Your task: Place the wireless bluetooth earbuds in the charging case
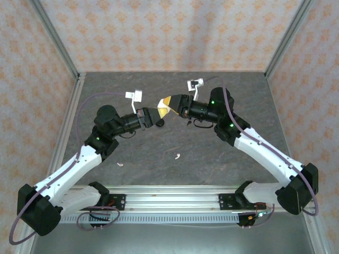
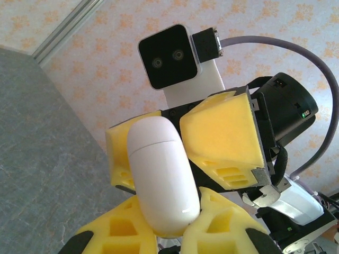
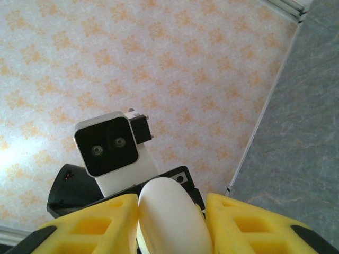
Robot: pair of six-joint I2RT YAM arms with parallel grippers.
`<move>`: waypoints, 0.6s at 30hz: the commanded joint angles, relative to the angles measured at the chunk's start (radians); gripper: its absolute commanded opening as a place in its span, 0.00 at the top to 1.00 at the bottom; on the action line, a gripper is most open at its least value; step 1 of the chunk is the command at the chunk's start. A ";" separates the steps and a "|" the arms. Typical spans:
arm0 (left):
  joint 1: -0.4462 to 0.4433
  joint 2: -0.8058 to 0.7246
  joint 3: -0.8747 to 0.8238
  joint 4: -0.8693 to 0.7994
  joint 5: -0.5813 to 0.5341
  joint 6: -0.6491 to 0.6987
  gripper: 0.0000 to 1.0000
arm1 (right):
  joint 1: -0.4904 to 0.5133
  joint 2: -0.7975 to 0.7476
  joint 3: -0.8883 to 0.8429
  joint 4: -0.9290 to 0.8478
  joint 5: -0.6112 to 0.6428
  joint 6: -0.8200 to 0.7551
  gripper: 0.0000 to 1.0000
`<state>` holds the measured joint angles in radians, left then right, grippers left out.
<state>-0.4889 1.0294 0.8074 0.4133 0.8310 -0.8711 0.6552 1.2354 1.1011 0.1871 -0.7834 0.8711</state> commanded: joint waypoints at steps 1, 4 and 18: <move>0.003 -0.026 0.044 0.015 0.032 0.007 1.00 | 0.000 0.006 -0.004 0.091 -0.049 0.013 0.64; 0.003 -0.022 0.046 0.015 0.031 0.007 1.00 | 0.001 0.010 -0.004 0.091 -0.064 0.008 0.63; 0.007 -0.004 0.061 -0.039 0.016 0.007 0.90 | 0.008 0.006 0.021 -0.021 -0.053 -0.096 0.86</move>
<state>-0.4881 1.0252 0.8318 0.3958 0.8341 -0.8814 0.6476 1.2400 1.1015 0.2234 -0.8120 0.8360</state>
